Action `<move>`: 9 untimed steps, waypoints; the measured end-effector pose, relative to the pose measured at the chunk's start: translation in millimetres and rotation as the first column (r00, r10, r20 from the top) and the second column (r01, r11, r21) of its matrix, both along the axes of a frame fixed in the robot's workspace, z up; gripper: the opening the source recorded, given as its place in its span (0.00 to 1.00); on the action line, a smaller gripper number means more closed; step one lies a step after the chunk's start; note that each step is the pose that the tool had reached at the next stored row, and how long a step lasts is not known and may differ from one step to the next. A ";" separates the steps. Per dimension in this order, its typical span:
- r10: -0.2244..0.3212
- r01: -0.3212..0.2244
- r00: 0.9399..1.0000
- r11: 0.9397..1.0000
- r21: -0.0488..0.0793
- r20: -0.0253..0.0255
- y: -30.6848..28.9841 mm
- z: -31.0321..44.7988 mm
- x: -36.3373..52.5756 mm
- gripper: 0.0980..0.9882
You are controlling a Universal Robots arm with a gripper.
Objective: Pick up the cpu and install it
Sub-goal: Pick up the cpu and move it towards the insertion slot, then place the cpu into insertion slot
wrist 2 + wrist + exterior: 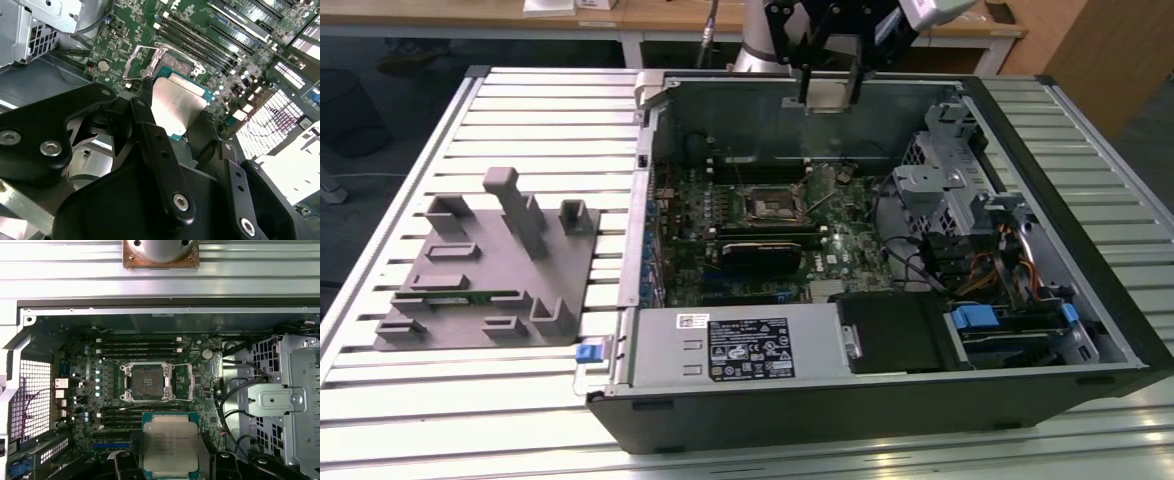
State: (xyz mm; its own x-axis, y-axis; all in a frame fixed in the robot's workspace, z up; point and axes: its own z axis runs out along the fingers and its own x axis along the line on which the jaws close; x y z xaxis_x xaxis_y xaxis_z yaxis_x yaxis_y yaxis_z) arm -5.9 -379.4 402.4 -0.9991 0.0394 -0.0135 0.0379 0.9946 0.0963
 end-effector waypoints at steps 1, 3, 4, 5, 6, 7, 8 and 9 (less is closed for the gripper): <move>0.000 0.000 1.000 1.000 0.000 -0.001 0.0 0.0 0.4 0.48; 0.000 0.000 1.000 1.000 0.000 -0.001 0.0 0.0 0.4 0.48; -0.001 0.001 1.000 1.000 0.000 -0.001 0.0 -0.1 0.4 0.48; -0.004 0.004 1.000 1.000 0.000 -0.001 0.0 -0.1 0.5 0.48; -0.009 0.009 1.000 1.000 0.000 -0.001 0.0 -0.1 0.5 0.48; -0.016 0.016 1.000 1.000 0.000 -0.001 0.0 -0.1 0.5 0.48; -0.023 0.023 1.000 1.000 0.000 -0.001 0.0 -0.1 0.5 0.48; -0.031 0.031 1.000 1.000 0.000 -0.001 0.0 -0.2 0.5 0.48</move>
State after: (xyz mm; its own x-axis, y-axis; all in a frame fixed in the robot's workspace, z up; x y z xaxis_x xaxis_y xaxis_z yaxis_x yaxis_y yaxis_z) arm -5.4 -379.4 402.2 -0.9974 0.0705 -0.0125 0.0689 0.9929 0.0964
